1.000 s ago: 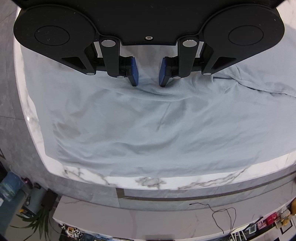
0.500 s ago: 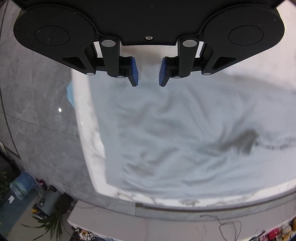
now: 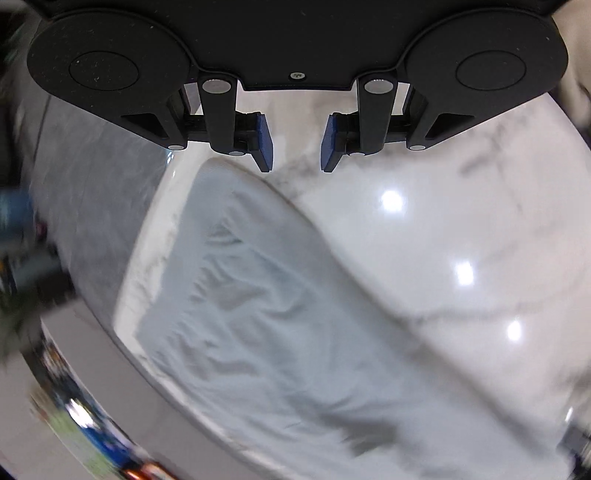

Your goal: Fold clothes

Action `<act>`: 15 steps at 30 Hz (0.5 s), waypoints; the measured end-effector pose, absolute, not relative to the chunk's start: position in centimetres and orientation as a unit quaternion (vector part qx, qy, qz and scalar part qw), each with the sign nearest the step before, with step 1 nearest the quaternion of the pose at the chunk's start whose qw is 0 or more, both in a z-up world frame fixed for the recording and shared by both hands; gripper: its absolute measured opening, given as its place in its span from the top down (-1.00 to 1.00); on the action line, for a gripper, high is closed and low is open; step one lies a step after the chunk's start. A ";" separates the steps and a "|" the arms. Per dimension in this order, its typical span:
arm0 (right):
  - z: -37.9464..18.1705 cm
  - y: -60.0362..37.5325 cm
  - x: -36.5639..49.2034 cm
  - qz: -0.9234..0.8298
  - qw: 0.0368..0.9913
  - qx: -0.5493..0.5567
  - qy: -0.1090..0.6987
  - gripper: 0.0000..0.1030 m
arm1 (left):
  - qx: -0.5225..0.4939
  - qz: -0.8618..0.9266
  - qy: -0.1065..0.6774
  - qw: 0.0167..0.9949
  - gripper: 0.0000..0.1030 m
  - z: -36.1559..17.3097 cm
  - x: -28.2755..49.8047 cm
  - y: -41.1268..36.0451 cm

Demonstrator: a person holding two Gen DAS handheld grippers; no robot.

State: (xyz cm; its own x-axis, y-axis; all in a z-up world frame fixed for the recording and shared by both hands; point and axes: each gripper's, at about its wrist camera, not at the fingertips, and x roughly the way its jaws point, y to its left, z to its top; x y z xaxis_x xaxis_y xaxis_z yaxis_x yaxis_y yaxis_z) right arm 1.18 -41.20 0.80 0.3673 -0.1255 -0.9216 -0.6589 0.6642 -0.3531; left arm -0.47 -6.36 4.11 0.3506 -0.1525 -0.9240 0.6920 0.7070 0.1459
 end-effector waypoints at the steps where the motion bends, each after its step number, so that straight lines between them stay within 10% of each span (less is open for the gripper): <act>1: 0.4 -41.1 1.5 0.181 0.737 -0.380 0.530 0.46 | 0.272 -0.273 0.502 0.774 0.63 3.9 -0.3 -6.5; 13: -2.6 -39.8 4.5 0.182 0.703 -0.468 0.504 0.49 | 0.291 -0.318 0.478 0.766 0.72 3.6 -0.3 -7.9; 15: -2.6 -39.9 4.7 0.174 0.701 -0.463 0.513 0.91 | 0.283 -0.321 0.485 0.763 0.99 3.5 0.1 -8.0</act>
